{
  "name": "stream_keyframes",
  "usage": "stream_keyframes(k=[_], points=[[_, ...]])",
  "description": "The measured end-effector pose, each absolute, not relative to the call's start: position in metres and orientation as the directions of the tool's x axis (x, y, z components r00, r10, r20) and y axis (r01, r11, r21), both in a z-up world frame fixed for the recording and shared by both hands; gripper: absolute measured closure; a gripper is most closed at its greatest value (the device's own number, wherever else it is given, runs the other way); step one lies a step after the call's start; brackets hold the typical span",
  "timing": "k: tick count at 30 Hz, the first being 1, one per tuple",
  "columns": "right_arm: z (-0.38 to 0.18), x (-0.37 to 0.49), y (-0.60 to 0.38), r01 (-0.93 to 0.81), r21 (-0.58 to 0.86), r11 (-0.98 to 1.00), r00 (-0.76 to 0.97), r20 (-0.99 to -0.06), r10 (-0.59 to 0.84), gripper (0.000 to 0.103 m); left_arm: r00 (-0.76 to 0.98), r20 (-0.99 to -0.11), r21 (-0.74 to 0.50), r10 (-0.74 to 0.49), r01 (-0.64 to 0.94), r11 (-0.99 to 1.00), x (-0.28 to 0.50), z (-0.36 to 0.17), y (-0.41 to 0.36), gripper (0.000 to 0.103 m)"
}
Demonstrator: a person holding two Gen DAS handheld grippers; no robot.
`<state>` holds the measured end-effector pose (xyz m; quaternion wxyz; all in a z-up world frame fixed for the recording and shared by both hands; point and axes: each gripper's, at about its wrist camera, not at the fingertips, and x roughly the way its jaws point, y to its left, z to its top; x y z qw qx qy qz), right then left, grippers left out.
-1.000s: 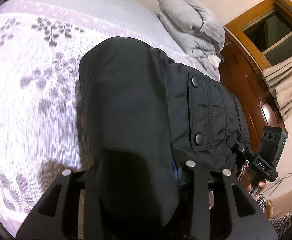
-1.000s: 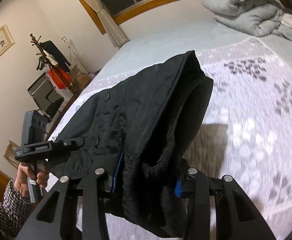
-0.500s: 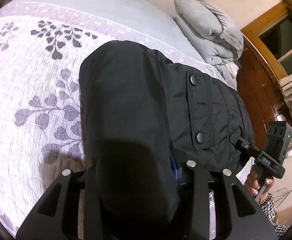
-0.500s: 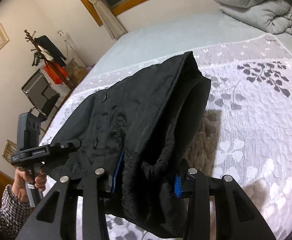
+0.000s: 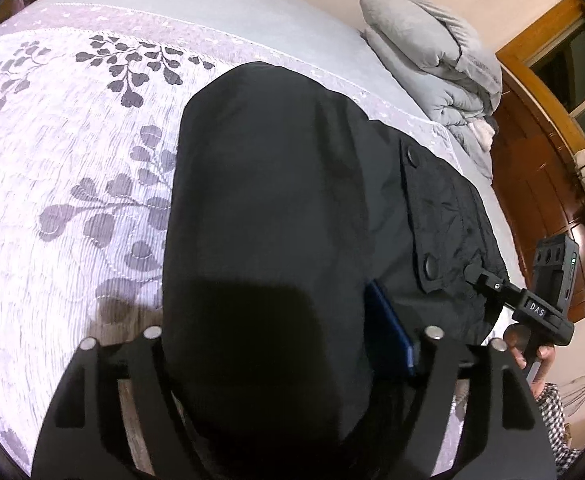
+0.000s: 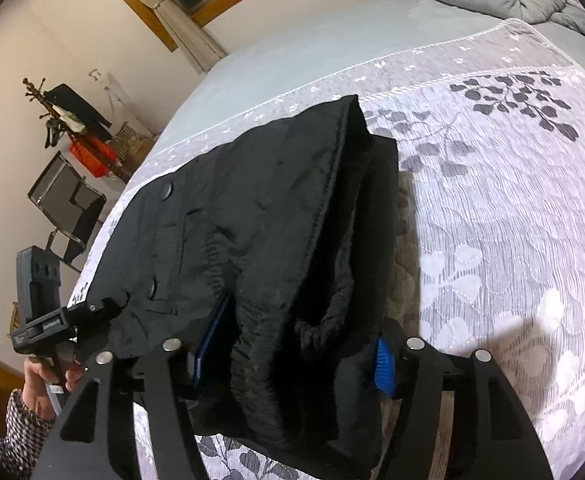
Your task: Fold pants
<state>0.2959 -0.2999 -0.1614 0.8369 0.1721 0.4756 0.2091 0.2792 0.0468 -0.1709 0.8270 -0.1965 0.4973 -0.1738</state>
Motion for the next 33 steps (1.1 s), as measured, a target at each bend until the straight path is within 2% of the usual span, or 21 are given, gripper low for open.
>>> stream_keyframes(k=[8, 17, 24, 25, 27, 31, 33], points=[[-0.17, 0.278, -0.321, -0.144, 0.495, 0.857, 0.483, -0.721, 0.498, 0.032, 0.454, -0.762, -0.478, -0.461, 0.085, 0.874, 0.259, -0.173, 0.055, 0.017], [-0.164, 0.26, -0.336, -0.109, 0.54, 0.834, 0.521, -0.684, 0.511, 0.03, 0.474, -0.755, -0.497, -0.453, 0.037, 0.867, 0.241, -0.169, 0.067, 0.016], [-0.111, 0.223, -0.337, -0.084, 0.406, 0.91, 0.638, -0.68, 0.363, 0.03, 0.56, -0.753, -0.392, -0.345, 0.039, 0.919, 0.208, -0.126, 0.064, 0.012], [-0.103, 0.214, -0.333, -0.085, 0.383, 0.92, 0.648, -0.68, 0.343, 0.028, 0.566, -0.752, -0.383, -0.338, 0.042, 0.923, 0.203, -0.121, 0.062, 0.011], [-0.093, 0.2, -0.326, -0.066, 0.339, 0.938, 0.66, -0.69, 0.296, 0.016, 0.57, -0.759, -0.358, -0.315, 0.038, 0.933, 0.19, -0.111, 0.057, 0.011], [-0.082, 0.175, -0.312, -0.054, 0.312, 0.949, 0.663, -0.699, 0.267, 0.016, 0.566, -0.787, -0.292, -0.248, 0.013, 0.956, 0.171, -0.097, 0.049, 0.009], [-0.077, 0.166, -0.305, -0.049, 0.269, 0.962, 0.67, -0.705, 0.231, 0.011, 0.57, -0.797, -0.241, -0.2, 0.005, 0.971, 0.159, -0.09, 0.045, 0.009]])
